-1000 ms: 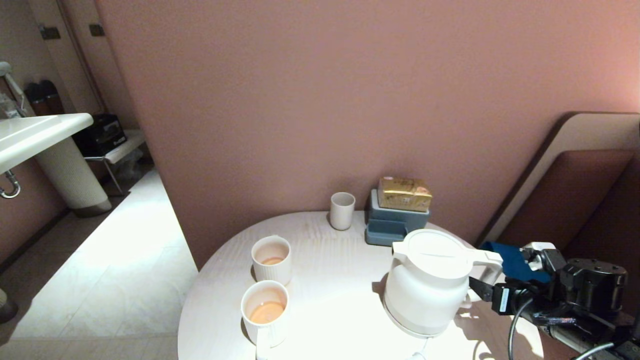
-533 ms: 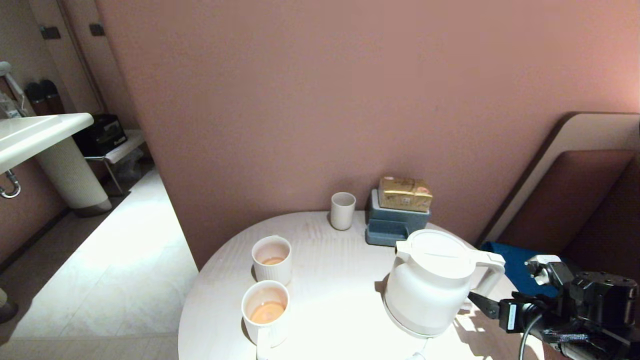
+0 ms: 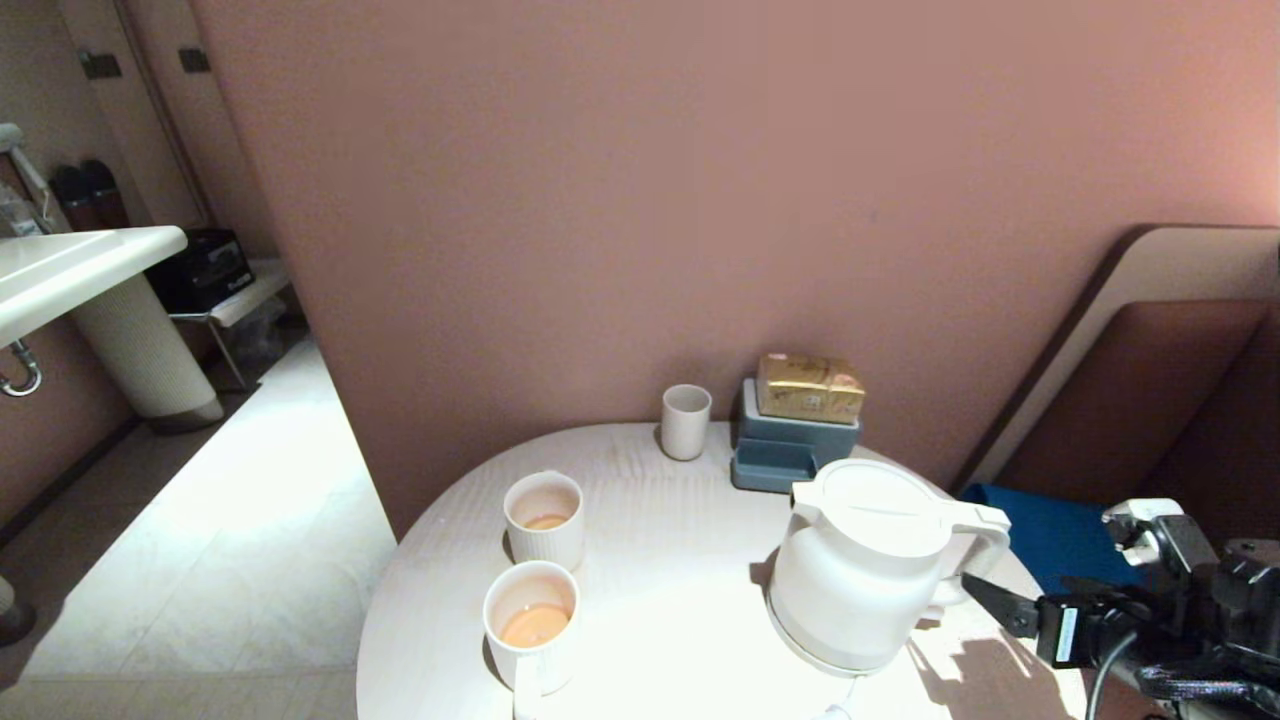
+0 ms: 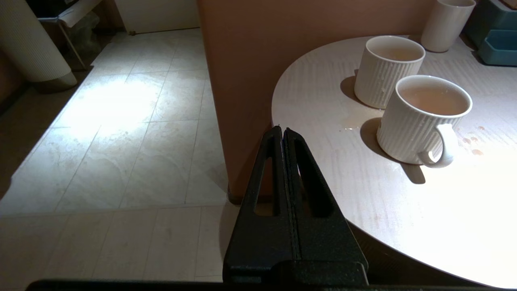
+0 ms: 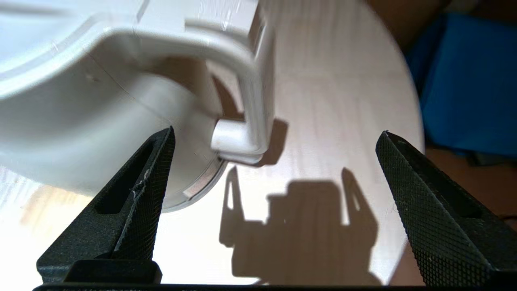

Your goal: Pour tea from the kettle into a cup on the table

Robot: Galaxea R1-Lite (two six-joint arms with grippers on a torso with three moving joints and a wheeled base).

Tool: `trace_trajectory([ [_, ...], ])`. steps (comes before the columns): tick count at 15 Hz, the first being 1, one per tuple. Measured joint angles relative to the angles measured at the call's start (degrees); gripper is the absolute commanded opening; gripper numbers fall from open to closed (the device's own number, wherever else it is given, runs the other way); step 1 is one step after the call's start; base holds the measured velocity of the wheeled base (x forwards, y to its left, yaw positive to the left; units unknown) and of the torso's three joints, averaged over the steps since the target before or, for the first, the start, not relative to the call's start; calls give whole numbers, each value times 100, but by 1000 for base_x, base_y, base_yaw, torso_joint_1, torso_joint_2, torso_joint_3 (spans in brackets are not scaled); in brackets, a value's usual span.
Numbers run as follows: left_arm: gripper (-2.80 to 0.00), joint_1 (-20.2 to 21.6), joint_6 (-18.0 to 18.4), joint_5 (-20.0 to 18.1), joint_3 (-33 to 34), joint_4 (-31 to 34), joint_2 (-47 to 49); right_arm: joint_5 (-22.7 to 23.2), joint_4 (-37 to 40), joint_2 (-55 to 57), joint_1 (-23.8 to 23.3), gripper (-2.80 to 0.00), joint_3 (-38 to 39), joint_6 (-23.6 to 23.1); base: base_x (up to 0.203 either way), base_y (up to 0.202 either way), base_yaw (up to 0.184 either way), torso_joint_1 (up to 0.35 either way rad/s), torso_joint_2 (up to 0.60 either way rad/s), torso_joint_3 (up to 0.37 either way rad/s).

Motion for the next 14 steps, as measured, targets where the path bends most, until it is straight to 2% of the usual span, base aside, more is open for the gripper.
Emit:
trace_trajectory([
  [3,-280,0,1,1,0,0,0,-350,162,-819,-2,0,0,-211,0,0,0,0,0,0],
  [7,-280,0,3,2,0,0,0,-951,1133,-2305,-2,0,-74,-583,0,0,0,0,0,0],
  [10,-280,0,1,2,0,2,0,-1423,2340,-3489,-2,0,-334,-762,0,0,0,0,0,0],
  [14,-280,0,1,2,0,2,0,-1741,4648,-5164,-2,0,-855,-801,0,0,0,0,0,0],
])
